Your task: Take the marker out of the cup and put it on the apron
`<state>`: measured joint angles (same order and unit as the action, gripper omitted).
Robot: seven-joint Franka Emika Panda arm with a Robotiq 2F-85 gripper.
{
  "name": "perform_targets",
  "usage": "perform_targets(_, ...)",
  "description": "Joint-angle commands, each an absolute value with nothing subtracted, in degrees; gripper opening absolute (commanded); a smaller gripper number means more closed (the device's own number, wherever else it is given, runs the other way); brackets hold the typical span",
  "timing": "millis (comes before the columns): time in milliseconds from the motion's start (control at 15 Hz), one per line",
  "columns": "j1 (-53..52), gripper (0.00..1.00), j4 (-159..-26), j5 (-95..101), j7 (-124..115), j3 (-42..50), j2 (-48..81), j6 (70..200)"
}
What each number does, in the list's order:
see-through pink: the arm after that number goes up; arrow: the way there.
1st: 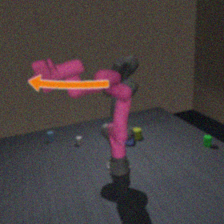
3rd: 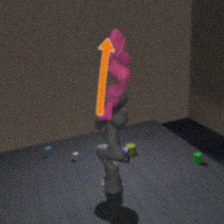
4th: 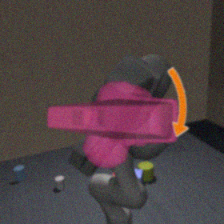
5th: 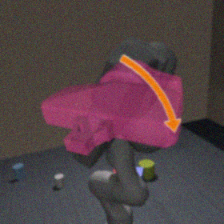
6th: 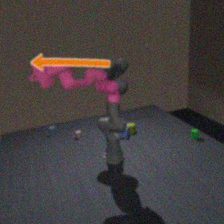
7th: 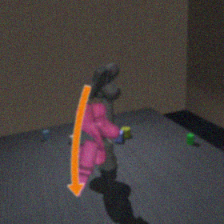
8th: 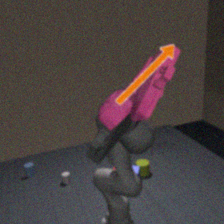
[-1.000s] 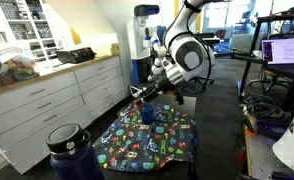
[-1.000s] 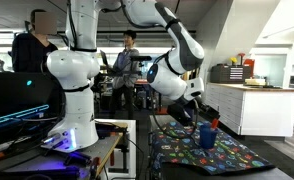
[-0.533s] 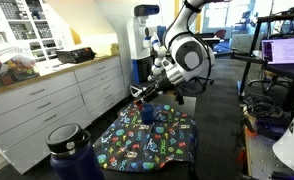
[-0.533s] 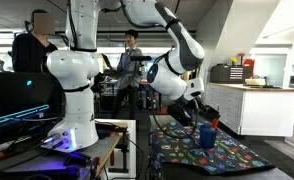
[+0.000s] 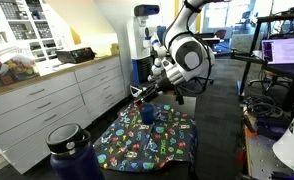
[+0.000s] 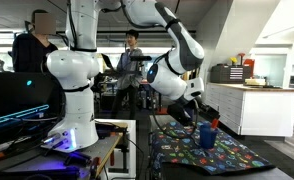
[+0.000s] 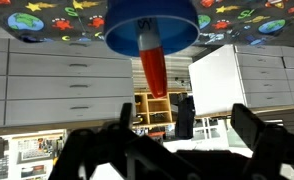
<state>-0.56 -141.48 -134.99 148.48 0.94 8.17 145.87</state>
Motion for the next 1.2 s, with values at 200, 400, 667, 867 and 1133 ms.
perform_targets(200, -1.45, 1.0, -141.49, -134.75, 148.17, 1.86, 8.13, 145.82)
perform_targets(400, -1.47, 1.0, -141.33, -135.13, 148.42, 2.01, 8.16, 145.87)
perform_targets(667, -1.54, 1.0, -141.28, -134.44, 148.32, 1.98, 7.6, 146.37)
perform_targets(867, -1.79, 1.0, -140.9, -133.79, 148.57, 1.87, 7.41, 147.41)
perform_targets(1133, -2.23, 1.0, -140.32, -132.61, 148.79, 1.66, 7.02, 148.24)
